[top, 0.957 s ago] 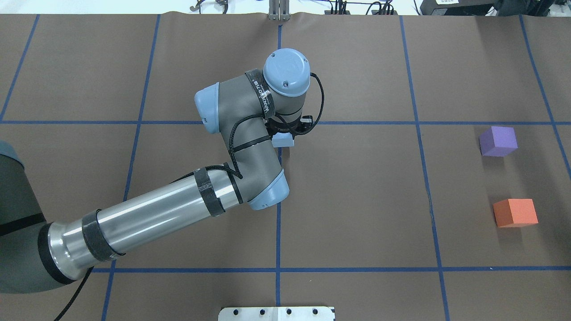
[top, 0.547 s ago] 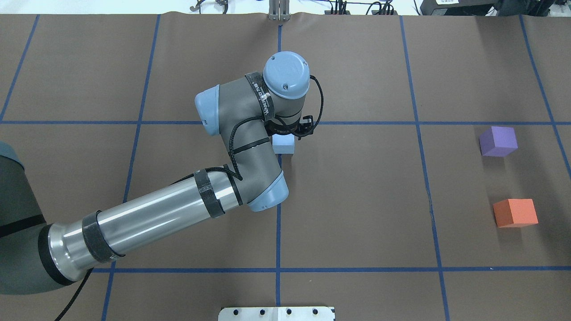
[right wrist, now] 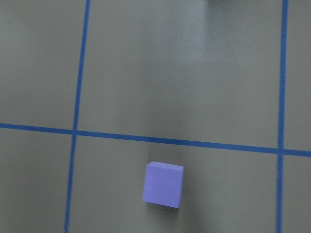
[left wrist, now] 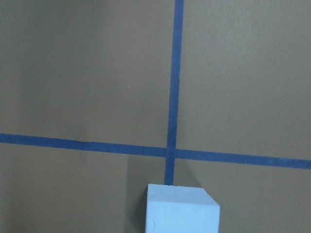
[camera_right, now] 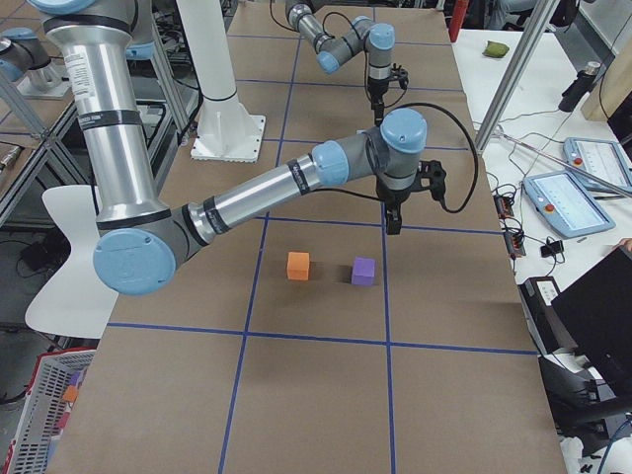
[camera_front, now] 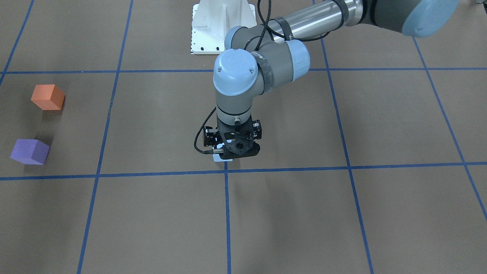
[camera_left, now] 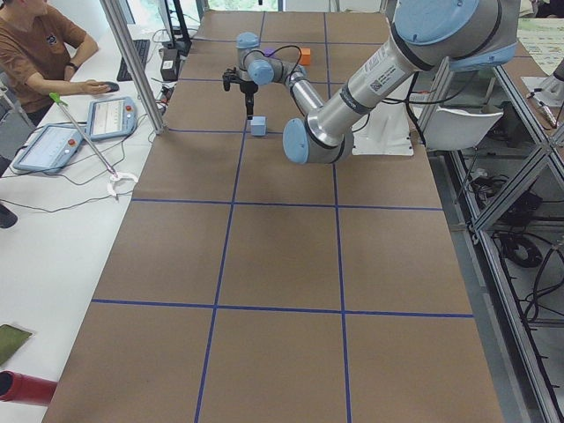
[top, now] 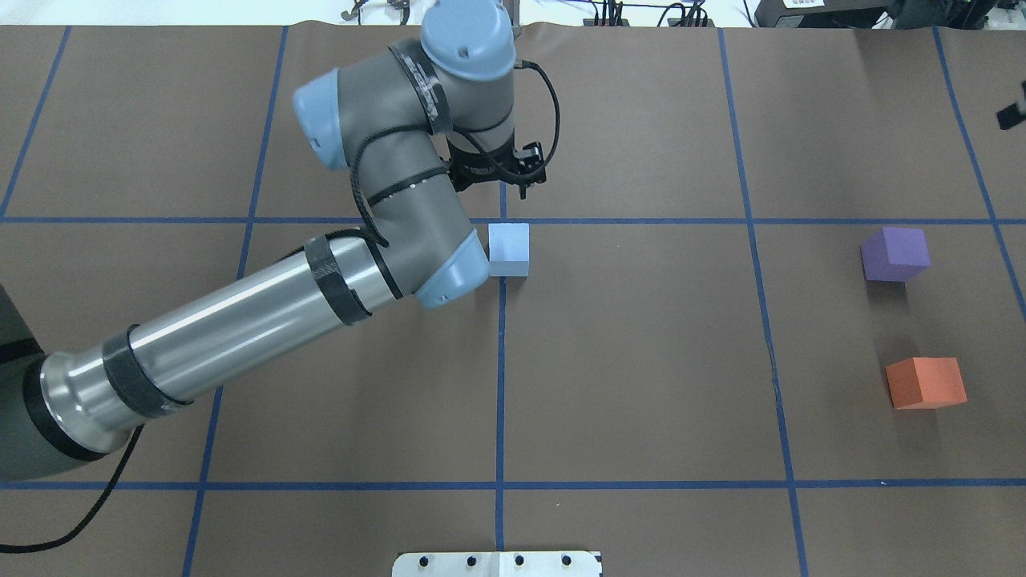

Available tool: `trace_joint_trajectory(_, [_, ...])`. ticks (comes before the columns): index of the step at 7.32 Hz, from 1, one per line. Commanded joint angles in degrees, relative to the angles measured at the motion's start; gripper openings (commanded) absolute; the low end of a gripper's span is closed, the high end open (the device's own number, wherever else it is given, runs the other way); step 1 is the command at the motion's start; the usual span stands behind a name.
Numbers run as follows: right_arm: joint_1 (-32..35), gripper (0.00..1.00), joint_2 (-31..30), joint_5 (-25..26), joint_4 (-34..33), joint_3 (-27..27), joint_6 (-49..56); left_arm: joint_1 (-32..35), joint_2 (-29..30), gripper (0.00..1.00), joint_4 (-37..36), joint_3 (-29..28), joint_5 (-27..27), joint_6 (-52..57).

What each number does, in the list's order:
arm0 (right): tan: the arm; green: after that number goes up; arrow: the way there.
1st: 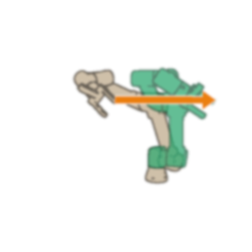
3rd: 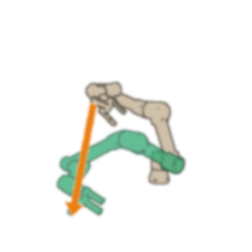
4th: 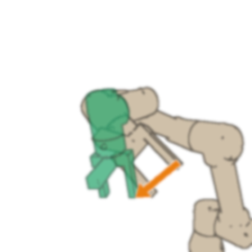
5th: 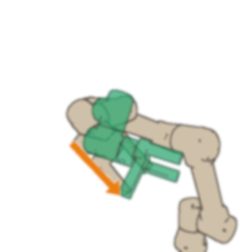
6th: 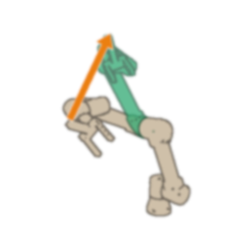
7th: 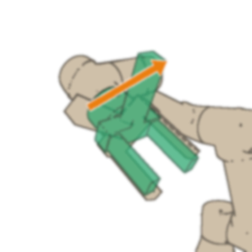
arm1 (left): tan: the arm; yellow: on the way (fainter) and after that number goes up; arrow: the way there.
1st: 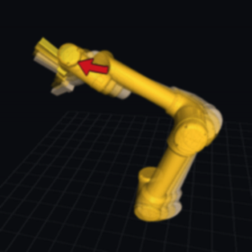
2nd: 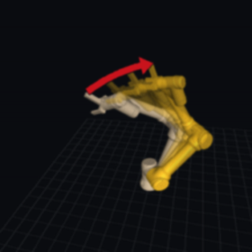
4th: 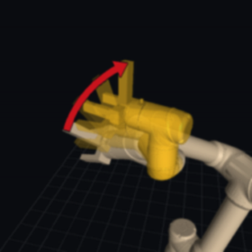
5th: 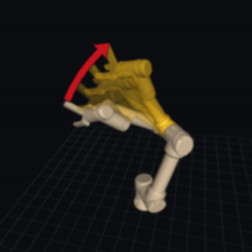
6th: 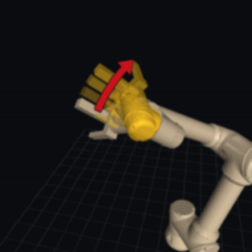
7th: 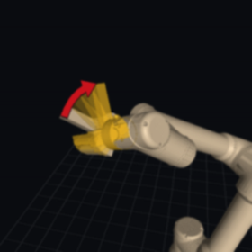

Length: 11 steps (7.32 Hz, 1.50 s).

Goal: Place blue block between orange and purple blocks
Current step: 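Release the light blue cube and lift the left gripper away, then move the right gripper down onto the light blue cube while the left arm withdraws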

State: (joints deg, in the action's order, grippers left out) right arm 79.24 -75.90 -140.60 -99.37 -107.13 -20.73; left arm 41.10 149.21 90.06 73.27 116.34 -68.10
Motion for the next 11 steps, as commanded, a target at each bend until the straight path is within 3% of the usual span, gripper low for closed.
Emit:
trace_joint_trajectory(1, [-14.7,1.0,11.9,8.5,0.0,-0.4,-22.0,4.6,-8.4,1.0,-4.2,10.2,3.4,9.0])
trace_joint_trajectory(2, [-21.3,1.0,17.3,13.4,-0.1,0.8,-30.4,6.5,-15.1,1.0,-4.2,16.0,3.5,13.2])
trace_joint_trajectory(4, [-28.8,1.0,26.1,16.7,-0.1,5.3,-37.2,10.4,-25.1,1.0,-4.0,22.5,4.9,21.5])
trace_joint_trajectory(6, [-36.9,1.0,37.3,25.7,0.0,16.5,-39.0,15.6,-33.8,1.0,-3.7,26.4,8.4,31.1])
trace_joint_trajectory(8, [-41.1,1.0,40.8,31.3,1.0,22.8,-38.8,21.1,-38.8,1.0,-3.4,26.5,8.6,40.9])
trace_joint_trajectory(9, [-42.9,1.0,41.3,33.8,6.1,27.3,-38.8,21.9,-39.1,1.0,-3.4,26.4,8.6,42.3])
trace_joint_trajectory(10, [-43.6,1.0,41.4,34.0,10.8,31.2,-38.9,21.9,-39.1,1.0,-3.4,26.3,8.6,42.4])
trace_joint_trajectory(11, [-44.8,1.0,40.8,34.4,11.0,31.9,-38.9,21.9,-39.1,1.0,-3.3,26.0,8.6,42.4])
